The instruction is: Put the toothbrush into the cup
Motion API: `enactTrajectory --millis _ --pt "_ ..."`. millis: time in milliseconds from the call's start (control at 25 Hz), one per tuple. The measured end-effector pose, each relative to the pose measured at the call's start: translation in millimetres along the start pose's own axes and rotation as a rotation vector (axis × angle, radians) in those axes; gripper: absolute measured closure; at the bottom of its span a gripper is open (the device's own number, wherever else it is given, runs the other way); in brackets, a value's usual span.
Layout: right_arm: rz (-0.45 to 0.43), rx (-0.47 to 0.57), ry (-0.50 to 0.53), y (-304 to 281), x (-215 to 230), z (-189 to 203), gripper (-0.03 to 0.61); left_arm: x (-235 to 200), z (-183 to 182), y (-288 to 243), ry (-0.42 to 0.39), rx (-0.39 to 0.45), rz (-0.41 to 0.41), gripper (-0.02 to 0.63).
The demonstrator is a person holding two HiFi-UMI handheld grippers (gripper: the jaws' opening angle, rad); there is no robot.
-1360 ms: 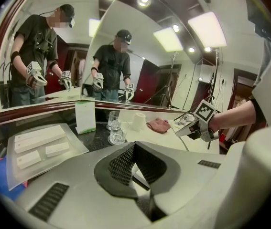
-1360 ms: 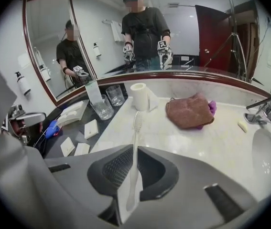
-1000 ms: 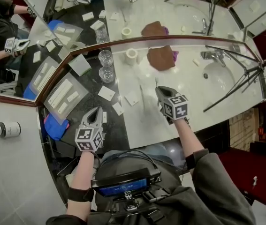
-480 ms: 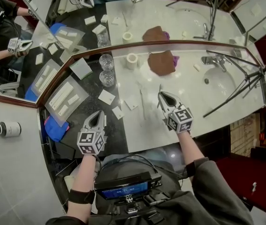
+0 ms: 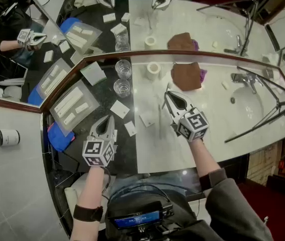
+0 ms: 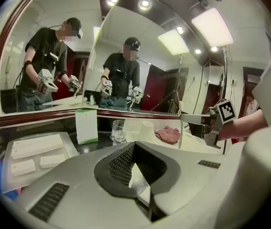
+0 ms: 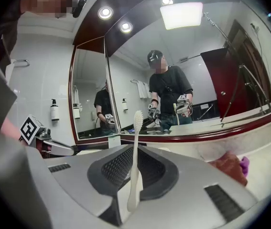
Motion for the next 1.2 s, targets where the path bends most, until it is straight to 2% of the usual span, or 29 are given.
enactTrajectory --millis 320,760,1200 --pt "-0.096 0.103 0.001 -87.9 17.6 -43.6 0.529 -6.8 -31.7 -42.4 -0.036 0.049 -0.038 0.611" --pt "-0.174 0.198 -0.030 -165.7 13.0 -70.3 0.529 -20.8 -39.4 -75.7 -0.036 0.071 -0.078 0.611" --pt "-0.167 0.232 -0.028 -201.0 1.9 -90.3 0.529 -36.2 -38.8 -78.8 -0.030 0.082 -0.091 0.611"
Point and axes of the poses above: the fingertips, and each gripper's own axes: y backward along the fingers, x to its right, z out of its underside, the point moved 9 cm from there along y, backward along the fingers, and after that the axes turned 14 degrees about -x, right-handed, at the moved point
